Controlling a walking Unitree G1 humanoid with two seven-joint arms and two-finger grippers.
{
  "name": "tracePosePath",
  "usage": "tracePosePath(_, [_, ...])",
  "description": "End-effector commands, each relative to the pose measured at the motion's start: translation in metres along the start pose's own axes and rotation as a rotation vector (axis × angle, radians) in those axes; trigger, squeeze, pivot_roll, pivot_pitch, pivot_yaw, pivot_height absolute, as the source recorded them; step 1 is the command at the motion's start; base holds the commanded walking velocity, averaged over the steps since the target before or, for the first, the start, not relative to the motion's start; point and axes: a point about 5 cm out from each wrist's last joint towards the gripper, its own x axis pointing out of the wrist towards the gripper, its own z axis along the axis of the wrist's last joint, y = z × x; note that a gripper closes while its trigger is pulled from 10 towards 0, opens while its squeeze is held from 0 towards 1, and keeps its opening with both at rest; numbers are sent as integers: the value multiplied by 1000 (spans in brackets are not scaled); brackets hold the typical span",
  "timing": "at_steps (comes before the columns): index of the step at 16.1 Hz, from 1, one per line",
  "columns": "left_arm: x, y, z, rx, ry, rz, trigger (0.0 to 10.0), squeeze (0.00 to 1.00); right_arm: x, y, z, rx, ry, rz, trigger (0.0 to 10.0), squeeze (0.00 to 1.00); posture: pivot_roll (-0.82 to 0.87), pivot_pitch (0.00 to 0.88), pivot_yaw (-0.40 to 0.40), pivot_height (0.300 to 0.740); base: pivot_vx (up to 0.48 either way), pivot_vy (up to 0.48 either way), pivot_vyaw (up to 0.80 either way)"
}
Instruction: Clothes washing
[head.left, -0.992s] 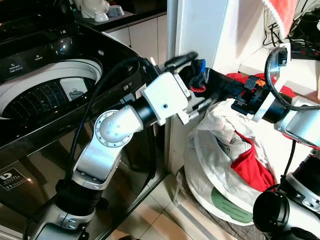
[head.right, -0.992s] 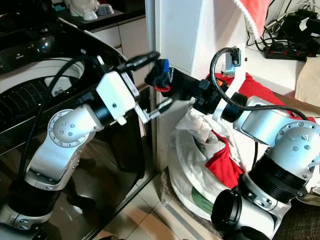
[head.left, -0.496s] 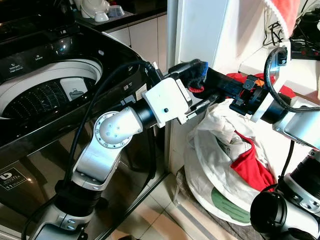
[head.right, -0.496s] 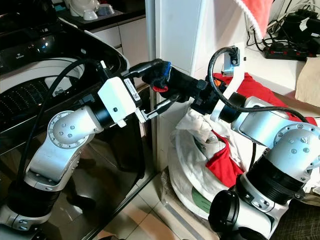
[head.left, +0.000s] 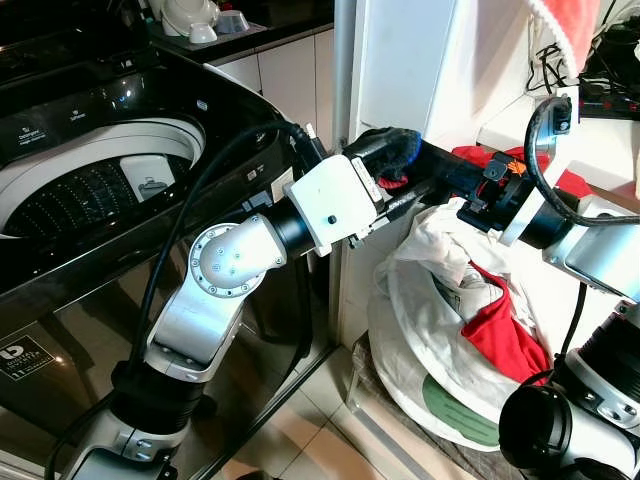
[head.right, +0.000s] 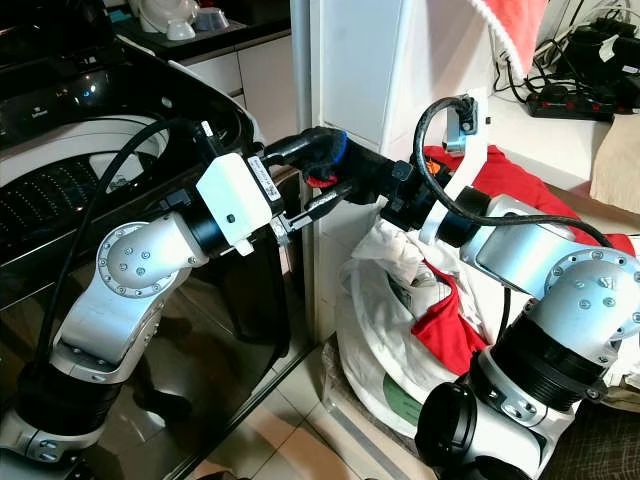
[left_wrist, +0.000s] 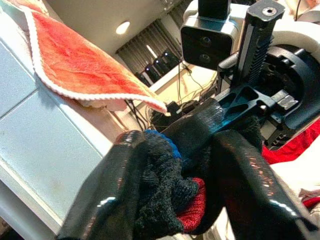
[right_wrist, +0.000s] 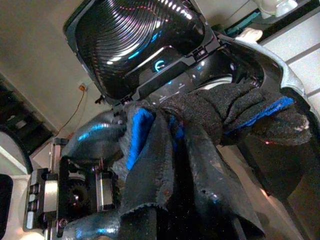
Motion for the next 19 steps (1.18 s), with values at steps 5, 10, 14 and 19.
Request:
tracePosePath(5, [-2,5,-6,-18,31,22,0,0,5,12,-2,-27,25,68,0,0,-101,0,61,740,0,0,0])
tracePosePath(10, [-2,10,-8,-1,48,54,0,0,7,16,0,-32,17,96,0,0,-101,0,61,740,0,0,0])
tracePosePath(14, [-3,15,-8,15,57,79,0,0,9,19,0,-30,12,111,0,0,-96,0,54,740,0,0,0])
tracePosePath(19, [-6,22,-6,10,38,135,0,0,10,18,0,-27,16,107,0,0,-95,0,49,740,0,0,0])
